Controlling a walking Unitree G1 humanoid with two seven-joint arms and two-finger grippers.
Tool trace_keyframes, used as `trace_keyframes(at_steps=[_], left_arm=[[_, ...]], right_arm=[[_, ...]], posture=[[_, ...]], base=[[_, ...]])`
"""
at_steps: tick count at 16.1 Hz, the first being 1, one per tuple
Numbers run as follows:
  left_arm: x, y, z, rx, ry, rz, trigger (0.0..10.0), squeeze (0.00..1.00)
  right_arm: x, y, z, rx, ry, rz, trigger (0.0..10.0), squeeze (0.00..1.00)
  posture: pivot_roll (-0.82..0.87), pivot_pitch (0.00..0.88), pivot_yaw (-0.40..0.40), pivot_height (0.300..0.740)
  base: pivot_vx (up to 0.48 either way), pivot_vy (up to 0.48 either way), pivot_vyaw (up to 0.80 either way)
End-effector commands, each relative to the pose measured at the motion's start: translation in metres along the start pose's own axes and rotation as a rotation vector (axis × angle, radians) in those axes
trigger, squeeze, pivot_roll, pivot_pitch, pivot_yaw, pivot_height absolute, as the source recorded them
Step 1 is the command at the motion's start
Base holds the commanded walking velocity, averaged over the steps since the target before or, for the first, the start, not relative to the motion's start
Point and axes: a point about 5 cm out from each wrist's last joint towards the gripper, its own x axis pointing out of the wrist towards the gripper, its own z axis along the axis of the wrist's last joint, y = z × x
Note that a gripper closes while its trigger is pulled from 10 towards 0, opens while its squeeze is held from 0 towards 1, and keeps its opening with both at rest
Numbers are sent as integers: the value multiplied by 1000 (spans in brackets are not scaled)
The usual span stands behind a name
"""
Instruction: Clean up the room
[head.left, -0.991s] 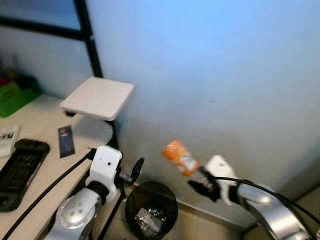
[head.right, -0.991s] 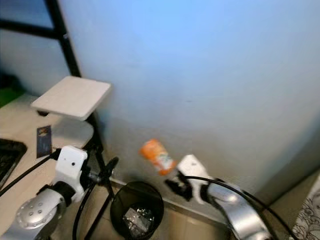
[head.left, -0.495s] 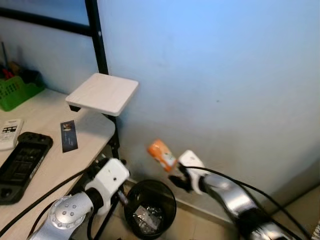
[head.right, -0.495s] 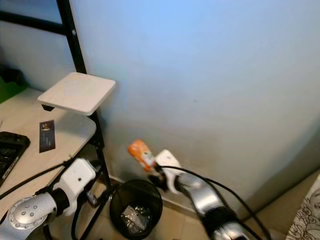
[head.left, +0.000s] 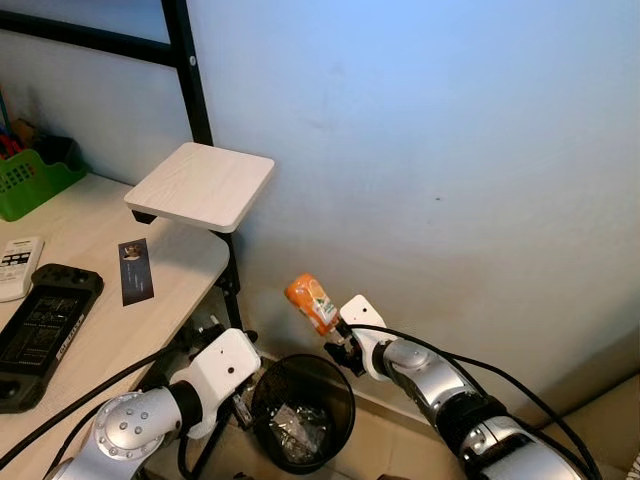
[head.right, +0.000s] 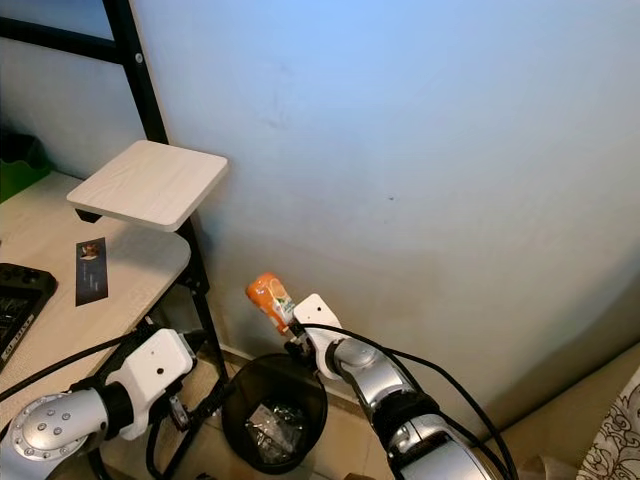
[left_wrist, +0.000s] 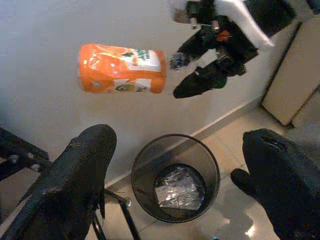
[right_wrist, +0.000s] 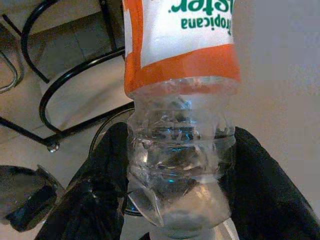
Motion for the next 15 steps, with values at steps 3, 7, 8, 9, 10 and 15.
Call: trace_keyframes(at_steps=[3,7,8,9,10,15], left_arm=[[0,-2,-2,16,8,-24,10000,0],[0,-3,-1,17,9,-26,10000,0],[0,-3,-2,16,9,-26,10000,0],[0,-3,-2,16,10,-28,10000,0],[1,-2,-2,16,10,-28,10000,0],[1,-1,0,5,0,-17,10000,0]], right_arm=[[1,-2,2,29,-10,14,10000,1000],[2,8,-2,76,-7,110,10000,1000],[2,10,-4,78,-2,132,10000,1000],[2,15,-8,89,10,175,10000,1000],[2,18,-10,93,16,192,10000,1000],[-1,19,-20,140,26,236,10000,1000]], posture=[[20,49,-23,740],[20,50,-22,740],[19,49,-22,740],[20,49,-23,740],[20,49,-23,740],[23,38,-19,740]], base=[[0,0,0],[0,0,0],[0,0,0],[0,0,0],[0,0,0],[0,0,0]])
